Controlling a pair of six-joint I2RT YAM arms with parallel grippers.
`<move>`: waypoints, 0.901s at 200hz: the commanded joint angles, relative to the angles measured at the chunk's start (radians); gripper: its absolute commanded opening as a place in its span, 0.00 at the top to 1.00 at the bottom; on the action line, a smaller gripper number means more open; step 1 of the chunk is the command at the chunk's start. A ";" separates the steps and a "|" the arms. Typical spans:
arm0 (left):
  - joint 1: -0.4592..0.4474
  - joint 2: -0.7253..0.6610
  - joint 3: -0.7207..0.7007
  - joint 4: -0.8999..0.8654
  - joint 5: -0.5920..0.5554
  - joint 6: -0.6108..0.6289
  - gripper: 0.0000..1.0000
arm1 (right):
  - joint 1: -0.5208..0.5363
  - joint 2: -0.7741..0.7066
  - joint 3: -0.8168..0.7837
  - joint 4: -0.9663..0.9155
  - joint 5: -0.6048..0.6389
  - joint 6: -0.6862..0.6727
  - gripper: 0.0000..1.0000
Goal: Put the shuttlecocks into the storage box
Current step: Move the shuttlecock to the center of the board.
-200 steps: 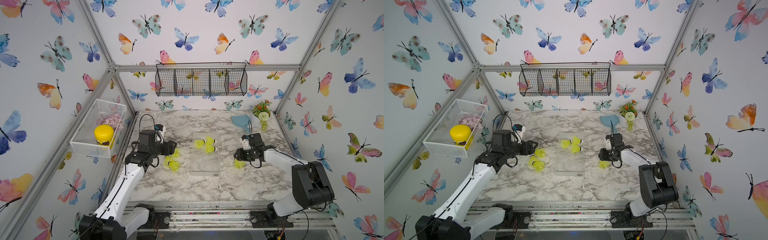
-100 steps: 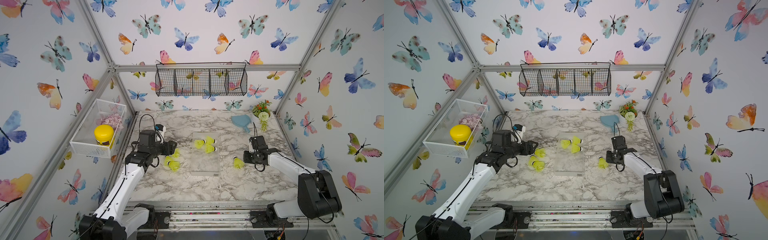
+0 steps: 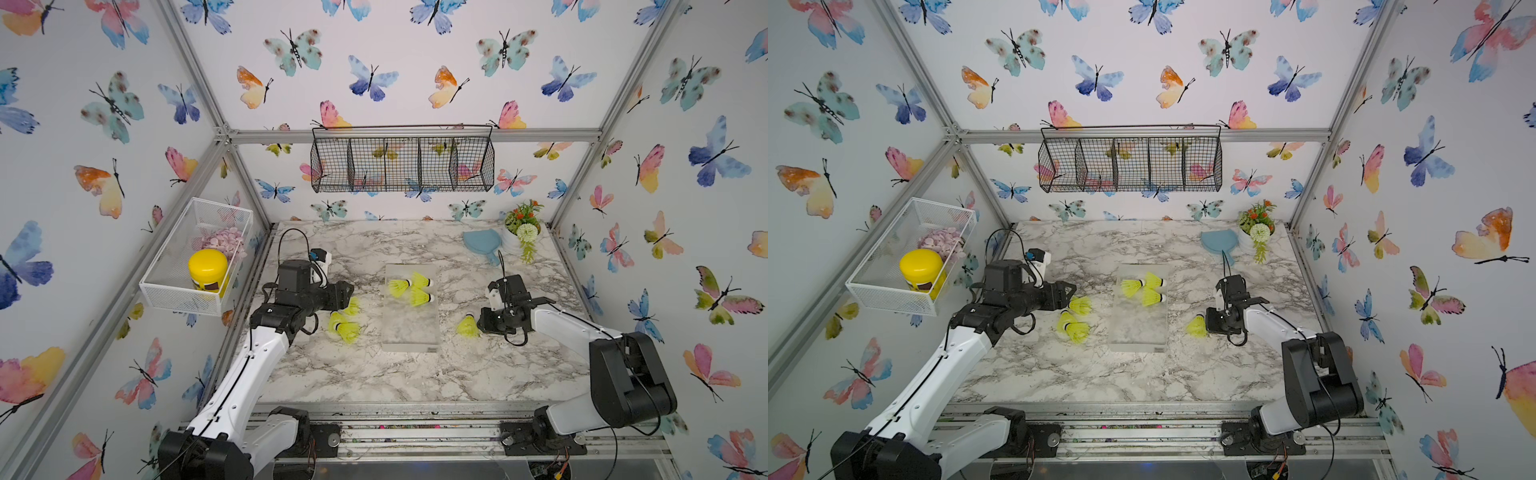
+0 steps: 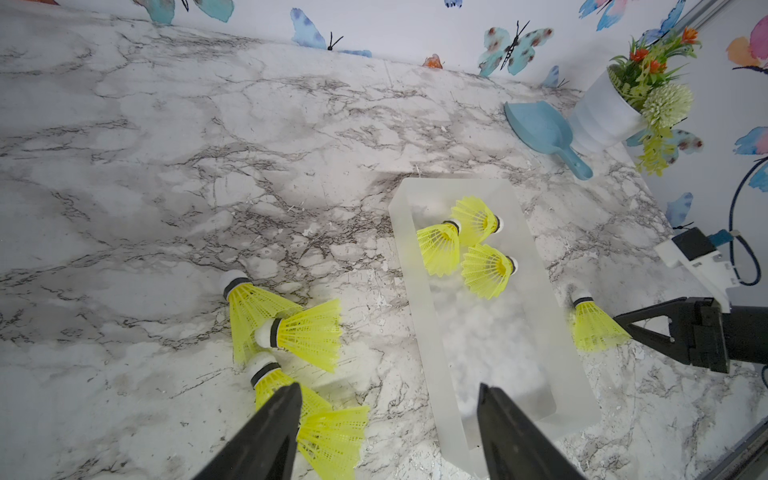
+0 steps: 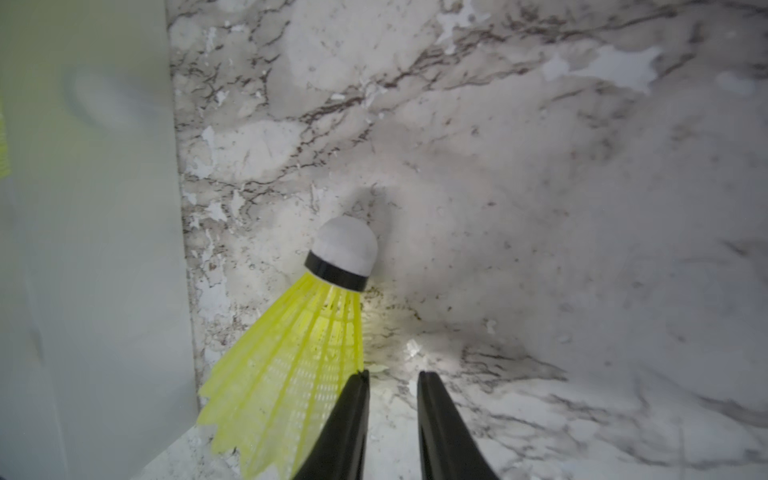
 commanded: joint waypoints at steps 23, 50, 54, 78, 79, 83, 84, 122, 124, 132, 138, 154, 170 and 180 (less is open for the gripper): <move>0.011 -0.012 0.002 0.021 0.020 -0.003 0.28 | 0.022 0.062 -0.013 0.097 -0.182 -0.005 0.72; 0.013 -0.014 0.000 0.021 0.018 -0.003 0.28 | 0.031 0.073 -0.017 0.161 -0.222 -0.001 0.70; 0.013 -0.012 0.000 0.021 0.018 -0.003 0.28 | 0.032 0.075 -0.017 0.170 -0.229 -0.003 0.70; 0.013 -0.011 0.000 0.023 0.021 -0.005 0.28 | 0.033 0.061 -0.009 0.175 -0.214 -0.036 0.68; 0.015 -0.011 0.000 0.023 0.021 -0.005 0.28 | 0.033 0.059 -0.009 0.174 -0.211 -0.039 0.67; 0.017 -0.011 0.001 0.023 0.021 -0.005 0.28 | 0.033 0.052 -0.009 0.173 -0.197 -0.046 0.66; 0.017 -0.011 0.001 0.023 0.021 -0.005 0.28 | 0.033 0.050 -0.009 0.172 -0.193 -0.048 0.66; 0.025 -0.012 0.000 0.024 0.024 -0.005 0.28 | 0.033 0.008 0.004 0.117 -0.047 -0.123 0.60; 0.025 -0.012 0.001 0.024 0.024 -0.005 0.28 | 0.033 0.006 0.004 0.115 -0.044 -0.128 0.60; 0.026 -0.012 0.001 0.025 0.027 -0.005 0.28 | 0.033 0.000 0.000 0.114 -0.033 -0.154 0.60; 0.027 -0.012 0.001 0.025 0.029 -0.005 0.28 | 0.033 -0.007 -0.006 0.118 -0.026 -0.175 0.59; 0.030 -0.009 0.001 0.026 0.034 -0.006 0.28 | 0.033 -0.028 -0.029 0.141 -0.030 -0.261 0.59; 0.032 -0.006 0.000 0.029 0.041 -0.009 0.28 | 0.033 -0.049 -0.047 0.171 -0.029 -0.331 0.58; 0.035 -0.003 0.001 0.030 0.051 -0.006 0.28 | 0.033 -0.051 -0.041 0.164 -0.036 -0.377 0.58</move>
